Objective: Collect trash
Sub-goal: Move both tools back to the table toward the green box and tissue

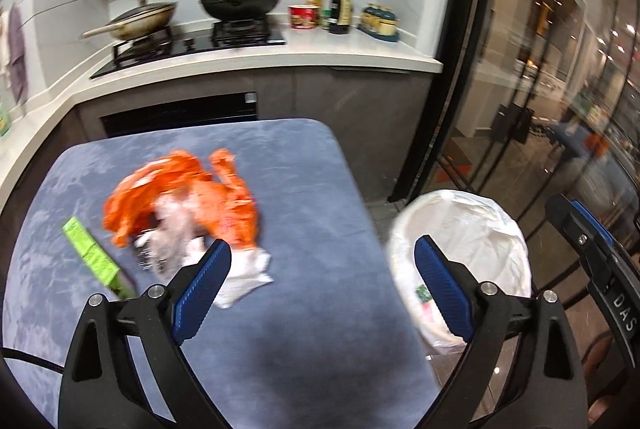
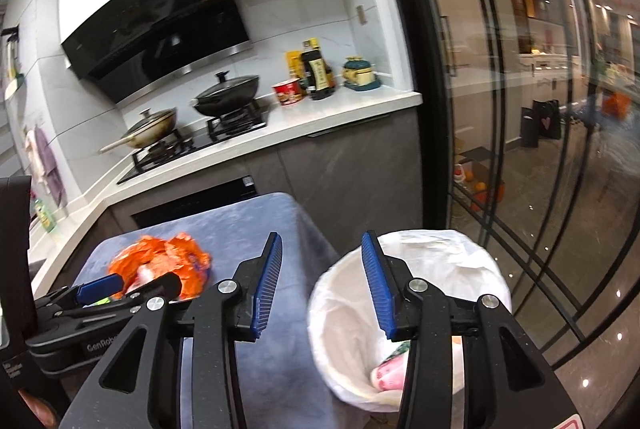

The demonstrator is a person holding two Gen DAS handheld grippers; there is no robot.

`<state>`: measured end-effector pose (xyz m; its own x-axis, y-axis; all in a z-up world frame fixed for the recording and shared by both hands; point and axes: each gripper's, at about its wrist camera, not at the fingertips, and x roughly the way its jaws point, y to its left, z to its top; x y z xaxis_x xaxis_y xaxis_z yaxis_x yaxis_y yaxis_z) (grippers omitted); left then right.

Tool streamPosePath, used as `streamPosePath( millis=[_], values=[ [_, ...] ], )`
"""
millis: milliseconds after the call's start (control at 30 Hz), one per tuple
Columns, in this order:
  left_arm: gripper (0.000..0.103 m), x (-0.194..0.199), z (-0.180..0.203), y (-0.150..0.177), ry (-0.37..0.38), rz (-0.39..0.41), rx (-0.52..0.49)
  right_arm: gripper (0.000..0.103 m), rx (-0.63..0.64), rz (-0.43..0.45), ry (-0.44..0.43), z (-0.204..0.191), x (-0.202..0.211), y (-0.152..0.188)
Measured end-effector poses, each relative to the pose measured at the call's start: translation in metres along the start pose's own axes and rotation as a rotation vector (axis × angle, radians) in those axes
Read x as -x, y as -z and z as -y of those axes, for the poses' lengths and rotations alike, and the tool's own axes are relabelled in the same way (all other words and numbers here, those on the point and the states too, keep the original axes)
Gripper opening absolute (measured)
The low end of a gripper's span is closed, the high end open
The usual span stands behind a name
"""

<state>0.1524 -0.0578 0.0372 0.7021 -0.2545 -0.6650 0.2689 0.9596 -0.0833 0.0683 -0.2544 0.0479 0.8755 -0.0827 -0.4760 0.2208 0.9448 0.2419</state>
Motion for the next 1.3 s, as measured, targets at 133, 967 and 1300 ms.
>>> streamPosePath(
  millis=[133,967,1300],
  values=[
    [0.089,0.007,-0.031,0.001,-0.037,0.005,0.046,0.041,0.024,-0.011,-0.032,-0.025,-0.003,0.003],
    [0.091,0.011,-0.200,0.033,-0.238,-0.057,0.286,0.044,0.128,-0.148,-0.151,-0.149,-0.053,0.042],
    [0.091,-0.009,-0.242,0.045,-0.265,-0.102,0.349,0.044,0.159,-0.244,-0.160,-0.182,-0.092,0.074]
  ],
)
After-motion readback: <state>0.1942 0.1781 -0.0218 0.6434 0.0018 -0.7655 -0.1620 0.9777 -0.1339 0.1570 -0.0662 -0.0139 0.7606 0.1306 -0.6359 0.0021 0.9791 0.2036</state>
